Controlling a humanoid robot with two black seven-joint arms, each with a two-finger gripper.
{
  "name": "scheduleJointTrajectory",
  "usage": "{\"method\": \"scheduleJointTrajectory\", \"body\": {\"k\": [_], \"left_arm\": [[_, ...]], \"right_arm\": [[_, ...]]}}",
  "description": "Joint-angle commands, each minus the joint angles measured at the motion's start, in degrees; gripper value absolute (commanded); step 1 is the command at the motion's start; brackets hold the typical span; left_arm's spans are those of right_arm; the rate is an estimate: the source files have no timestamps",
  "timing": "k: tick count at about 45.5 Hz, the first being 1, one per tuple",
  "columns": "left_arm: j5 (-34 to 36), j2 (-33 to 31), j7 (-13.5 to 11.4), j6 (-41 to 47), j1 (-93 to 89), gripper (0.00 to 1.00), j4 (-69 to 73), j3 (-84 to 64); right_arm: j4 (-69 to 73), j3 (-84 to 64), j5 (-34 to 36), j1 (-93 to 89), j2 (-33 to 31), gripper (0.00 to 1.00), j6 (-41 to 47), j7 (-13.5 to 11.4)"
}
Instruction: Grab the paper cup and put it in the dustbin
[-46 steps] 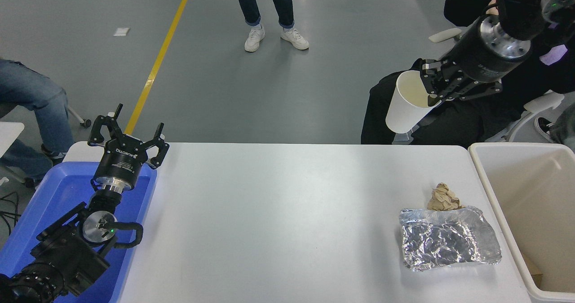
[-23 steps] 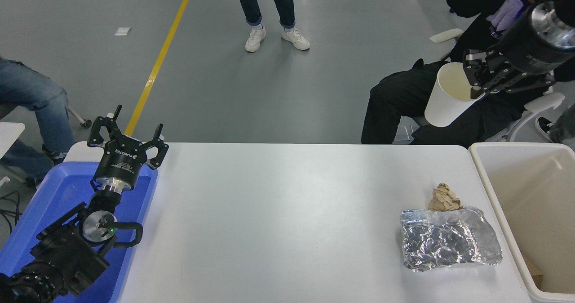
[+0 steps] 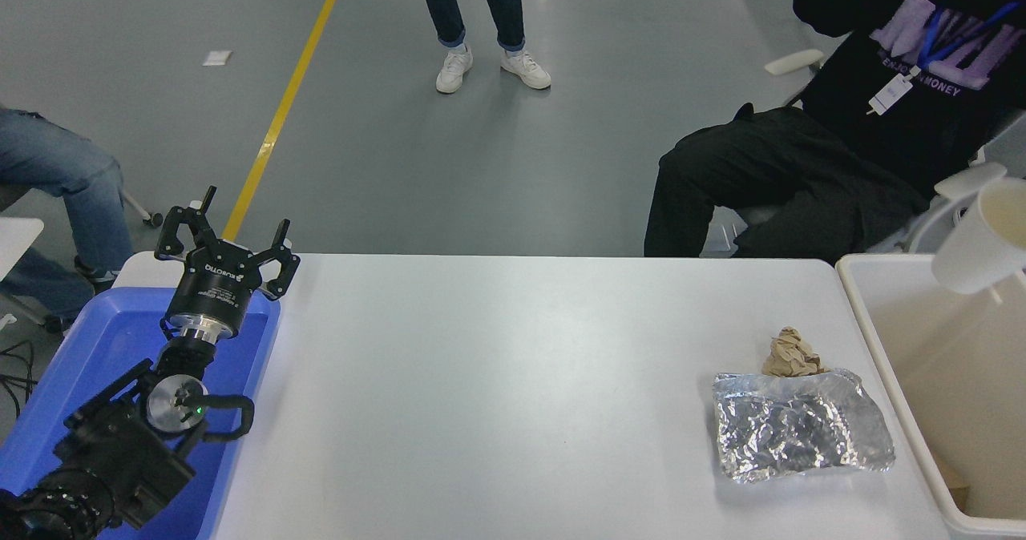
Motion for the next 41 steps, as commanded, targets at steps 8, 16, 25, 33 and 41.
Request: {"method": "scheduleJointTrajectory", "body": {"k": [8,16,25,33,41], "left_arm": [[0.08,0.01,0.0,-0.08,-0.01,0.98,0.0,0.02],[0.08,-0.07,0.0,-0.08,-0.01,0.98,0.0,0.02],[0.08,-0.07,0.0,-0.08,-0.01,0.98,0.0,0.02],[0.08,-0.07,0.0,-0.08,-0.01,0.98,0.0,0.02],[0.08,-0.07,0.0,-0.08,-0.01,0.98,0.0,0.02]], "right_arm": [[-6.78,11.28,0.03,-20.72,-3.3,0.0,-16.32,-0.13],[-10.29,13.83,-0.05,-30.39,-2.07,0.0,-25.28,-0.13],[-17.58,20.85,-0.49,-43.21,1.62,0.0,-30.57,-0.13],[-29.7,30.43,-0.85,-58.15,6.89,0.0,-30.92,-0.13],[-42.02,38.17,-0.85,-70.03,14.36,0.0,-33.64,0.13]]}}
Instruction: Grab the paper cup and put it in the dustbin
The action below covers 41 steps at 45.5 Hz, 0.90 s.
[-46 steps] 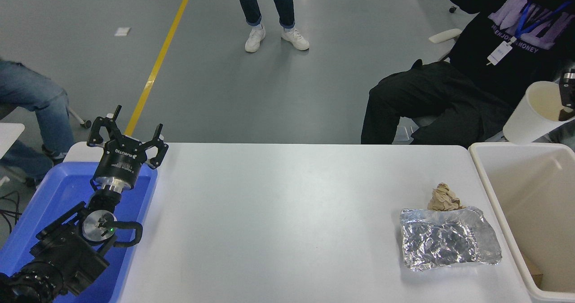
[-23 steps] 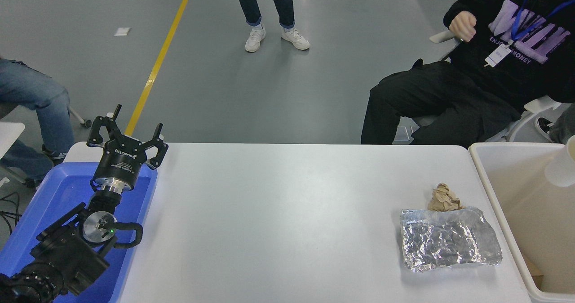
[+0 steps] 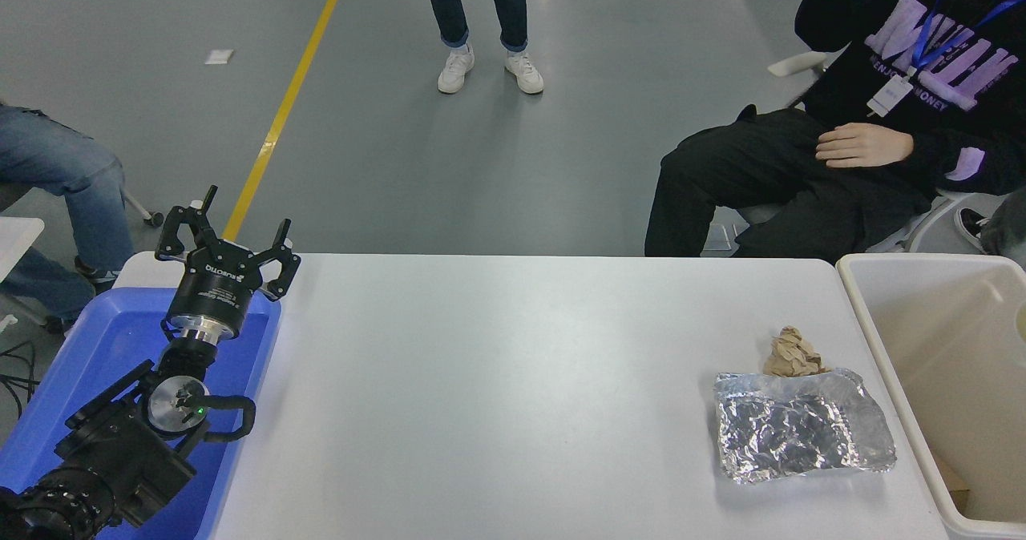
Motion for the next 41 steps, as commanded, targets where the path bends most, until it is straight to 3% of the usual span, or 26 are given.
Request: {"method": "scheduleJointTrajectory", "body": {"k": [1,12,35,39,41], "left_arm": [[-0.01,0.0,0.0,0.0,0.0,0.98,0.01,0.0],[-0.01,0.0,-0.09,0.0,0.0,0.98,0.01,0.0],[-0.01,0.0,-0.09,0.0,0.0,0.98,0.01,0.0],[-0.01,0.0,0.0,0.0,0.0,0.98,0.01,0.0],[-0.01,0.0,-0.09,-0.08,0.0,0.98,0.01,0.0]], "right_arm": [[-15.07,10.98,-0.11,-17.06,8.53,0.0,-4.61,0.25],[-16.57,13.01,-0.19,-20.49,11.17,0.0,-15.07,0.25],[-17.71,13.36,-0.19,-20.84,11.09,0.01,-15.95,0.17],[-17.97,13.45,-0.02,-20.32,10.82,0.59,-17.35,0.17],[-17.97,13.8,0.16,-20.23,10.82,0.79,-18.93,0.17]]}}
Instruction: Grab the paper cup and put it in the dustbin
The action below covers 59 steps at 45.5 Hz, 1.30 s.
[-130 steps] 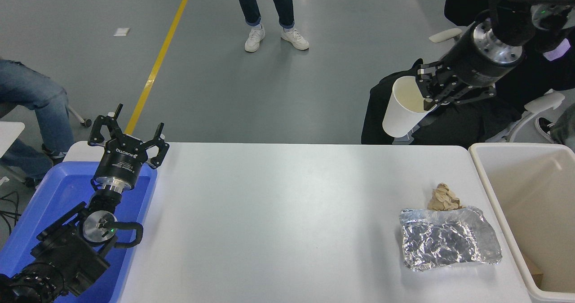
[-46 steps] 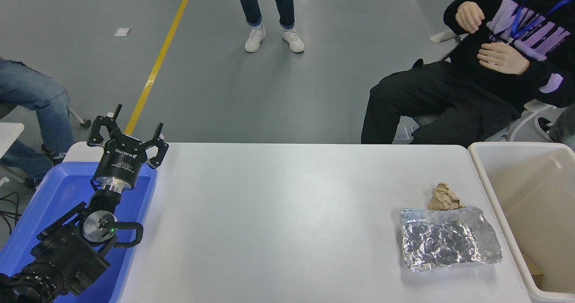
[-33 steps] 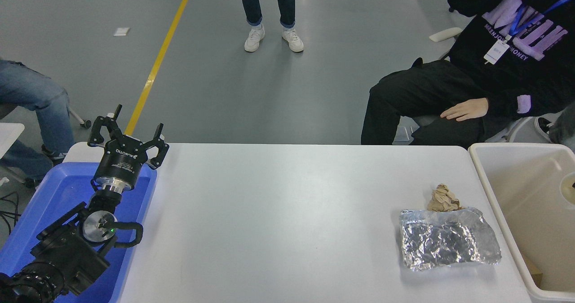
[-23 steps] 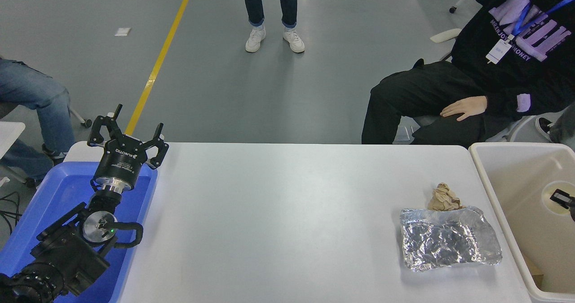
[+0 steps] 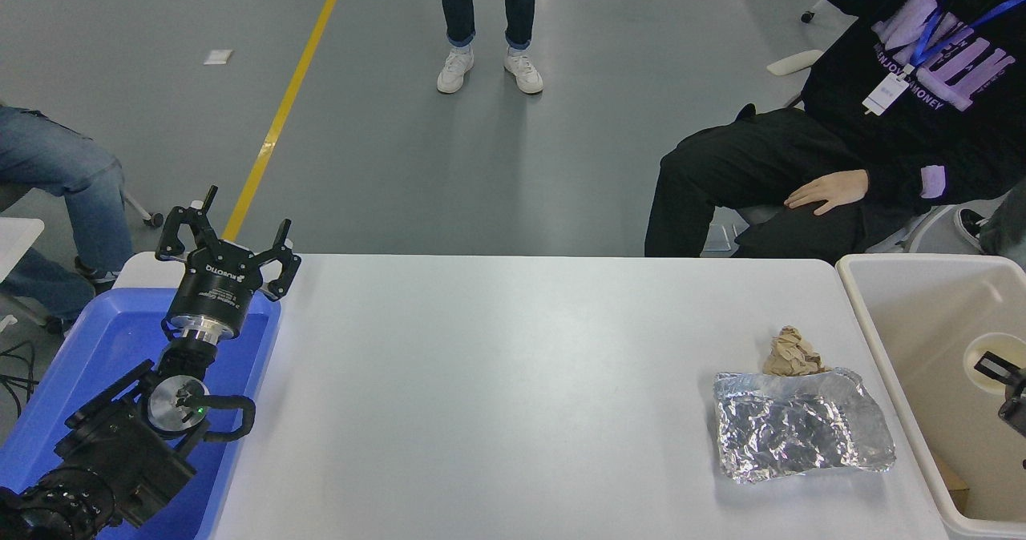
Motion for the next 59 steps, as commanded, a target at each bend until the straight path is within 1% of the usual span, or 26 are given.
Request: {"method": "scheduleJointTrajectory", "body": {"k": [1,5,7,11,14,19,21,27,32,36,41,45,48,51,56,59], "left_arm": [[0.05,0.0,-0.01,0.04,0.0,0.98,0.0,0.0],[0.05,0.0,-0.01,0.04,0.0,0.98,0.0,0.0],[0.05,0.0,0.08,0.04,0.0,0.98,0.0,0.0],[0.05,0.0,0.08,-0.05,0.0,0.98,0.0,0.0],[0.05,0.0,0.08,0.04,0.0,0.98,0.0,0.0],[0.05,0.0,0.08,0.04,0.0,0.98,0.0,0.0],[0.05,0.0,0.08,0.04,0.0,0.98,0.0,0.0],[0.05,0.0,0.08,0.04,0.0,0.98,0.0,0.0],[0.05,0.0,0.08,0.04,0.0,0.98,0.0,0.0],[0.05,0.0,0.08,-0.05,0.0,0.98,0.0,0.0],[0.05,0.0,0.08,-0.05,0.0,0.98,0.0,0.0],[0.05,0.0,0.08,-0.05,0.0,0.98,0.0,0.0],[0.05,0.0,0.08,0.04,0.0,0.98,0.0,0.0],[0.05,0.0,0.08,-0.05,0.0,0.98,0.0,0.0],[0.05,0.0,0.08,0.04,0.0,0.98,0.0,0.0],[0.05,0.0,0.08,0.04,0.0,0.98,0.0,0.0]], "right_arm": [[-0.65,1.03,0.44,0.24,-0.15,0.83,-3.96,-0.02],[-0.04,3.83,0.53,0.41,-0.24,0.86,-5.2,-0.02],[0.05,5.59,0.53,0.41,-0.42,0.9,-5.2,0.07],[0.49,8.06,0.62,0.15,-2.17,0.91,-5.2,0.07],[1.37,8.15,0.62,0.15,-2.52,0.93,-5.2,-0.02],[5.76,7.71,0.71,1.72,-3.05,0.93,-5.11,-0.02],[7.78,7.54,0.79,2.95,-4.19,0.94,-5.11,-0.02],[16.12,5.26,0.97,7.34,-8.67,1.0,-4.94,-0.1],[25.7,-0.27,1.06,15.51,-12.19,1.0,-3.36,-0.19],[34.22,-7.47,1.06,24.56,-14.48,1.0,-2.22,-0.19],[43.1,-20.48,0.97,37.13,-14.22,1.0,-0.55,-0.19],[48.56,-26.47,1.06,45.22,-12.99,1.0,0.86,-0.1],[51.46,-28.49,1.06,49.62,-12.46,1.0,4.19,-0.19],[53.57,-30.16,0.97,54.62,-12.28,1.0,10.42,-0.19],[57.09,-32.89,0.97,64.99,-11.41,1.0,25.09,-0.1],[57.45,-34.82,0.97,70.71,-8.25,1.0,35.46,-0.1]]}}
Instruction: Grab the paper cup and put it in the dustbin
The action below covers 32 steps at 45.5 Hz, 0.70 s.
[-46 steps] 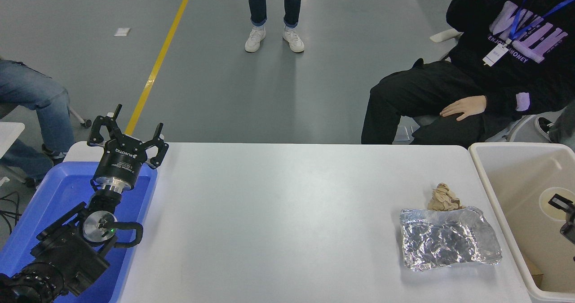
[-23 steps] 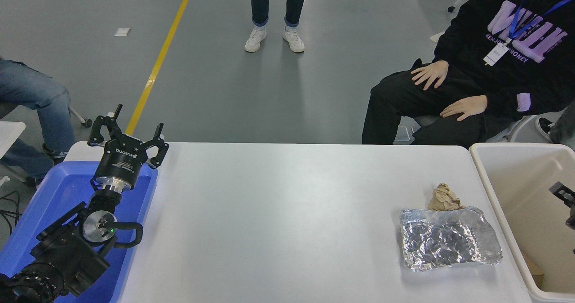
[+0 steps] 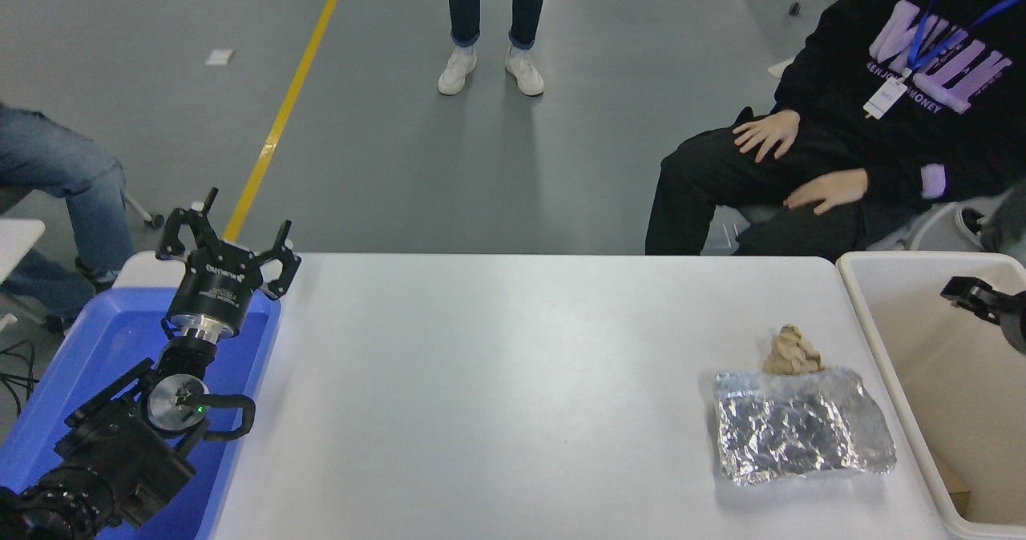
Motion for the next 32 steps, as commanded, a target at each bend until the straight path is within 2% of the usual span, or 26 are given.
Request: {"method": "scheduleJointTrajectory", "body": {"k": [1,5,11,20,32], "left_arm": [[-0.01,0.0,0.0,0.08,-0.01,0.98,0.0,0.0],[-0.01,0.0,0.0,0.08,-0.01,0.98,0.0,0.0],[-0.01,0.0,0.0,0.08,-0.01,0.98,0.0,0.0],[-0.01,0.0,0.0,0.08,0.08,0.98,0.0,0.0],[-0.01,0.0,0.0,0.08,-0.01,0.98,0.0,0.0]], "right_arm": [[8.12,-9.3,-0.02,22.1,5.31,1.0,27.06,0.08],[8.12,-9.66,-0.02,26.86,11.02,1.0,38.34,-0.01],[8.64,-8.08,0.07,32.66,17.36,1.0,38.34,0.08],[12.95,-5.88,0.51,38.9,21.75,1.0,38.34,0.26],[14.53,-2.28,0.51,39.08,22.81,1.0,38.34,0.26]]}}
